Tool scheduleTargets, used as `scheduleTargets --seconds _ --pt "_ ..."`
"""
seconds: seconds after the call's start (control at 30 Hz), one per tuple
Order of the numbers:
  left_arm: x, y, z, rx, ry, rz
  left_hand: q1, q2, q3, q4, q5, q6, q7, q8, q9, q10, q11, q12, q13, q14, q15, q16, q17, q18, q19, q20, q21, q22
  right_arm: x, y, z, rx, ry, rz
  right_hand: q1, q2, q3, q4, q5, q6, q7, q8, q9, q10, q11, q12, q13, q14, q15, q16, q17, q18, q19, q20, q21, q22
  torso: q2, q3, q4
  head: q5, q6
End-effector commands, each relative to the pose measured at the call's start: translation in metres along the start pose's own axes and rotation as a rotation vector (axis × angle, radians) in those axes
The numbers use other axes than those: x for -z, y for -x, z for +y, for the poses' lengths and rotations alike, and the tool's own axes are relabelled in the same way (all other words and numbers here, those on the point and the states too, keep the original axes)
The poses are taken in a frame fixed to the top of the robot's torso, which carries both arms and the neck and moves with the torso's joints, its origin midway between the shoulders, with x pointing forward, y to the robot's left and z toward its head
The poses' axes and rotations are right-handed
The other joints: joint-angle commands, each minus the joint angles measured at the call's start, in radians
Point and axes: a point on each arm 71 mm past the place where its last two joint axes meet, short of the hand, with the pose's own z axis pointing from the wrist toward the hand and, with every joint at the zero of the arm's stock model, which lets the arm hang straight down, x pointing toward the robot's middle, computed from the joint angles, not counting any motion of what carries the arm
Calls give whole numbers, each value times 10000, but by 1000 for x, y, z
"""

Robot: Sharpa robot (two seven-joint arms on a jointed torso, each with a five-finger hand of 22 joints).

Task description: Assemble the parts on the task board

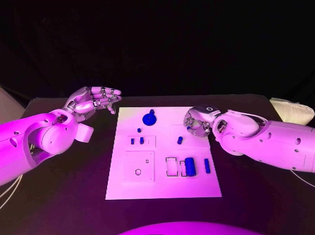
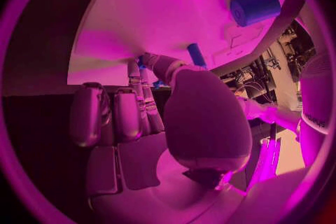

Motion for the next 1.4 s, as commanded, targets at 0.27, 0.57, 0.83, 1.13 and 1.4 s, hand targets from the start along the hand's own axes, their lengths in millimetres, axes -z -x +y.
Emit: scheduleTargets --seconds 0.27,0.57,0.83,1.13,1.4 --pt "1 0 -1 170 -94 80 38 113 -62 -24 -37 37 23 58 -1 -69 25 5 -13 -31 -10 -70 -16 72 -1 15 -79 -20 1 -3 3 315 -66 -67 359 414 279 -384 262 487 -179 420 364 657 -232 174 278 389 -227 152 -38 -269 100 -218 398 410 0 2 -2 -13 -75" --pt "1 1 -1 147 -85 47 60 122 -68 -32 -37 44 21 65 0 -75 25 4 -17 -28 -13 -73 -22 73 10 14 -89 -29 4 3 3 412 -222 -858 388 452 514 -551 79 492 -195 498 510 776 -252 152 383 390 -246 221 -33 -306 145 -250 566 590 -11 3 -3 -32 -94" --pt "1 3 -1 96 -114 -66 160 112 -188 -74 -37 14 48 121 -3 -436 101 -108 -100 -175 49 -158 -100 62 62 35 -198 -108 10 8 3 238 -224 -1199 346 439 606 -606 -63 496 -202 535 586 812 -259 125 435 390 -252 252 -46 -373 251 -257 849 874 -14 15 21 -21 -74" --pt "2 5 -1 75 -115 -106 192 132 -243 -76 -37 -97 95 107 -24 -539 134 -95 -115 -205 71 -154 -123 62 83 53 -232 -132 24 29 6 -454 -139 -2427 309 419 629 -619 -125 496 -203 550 622 827 -262 110 460 394 -253 279 -33 -392 282 -258 931 956 -23 -8 6 7 -54" --pt "1 1 -1 114 -150 -57 260 140 -262 -110 -38 -164 119 99 -37 -593 152 -81 -123 -224 81 -153 -138 63 95 61 -243 -140 33 39 37 -1255 784 -2965 306 415 640 -628 -151 491 -204 552 634 824 -263 100 468 390 -254 274 -55 -397 291 -259 955 981 -27 -26 -6 60 -50"
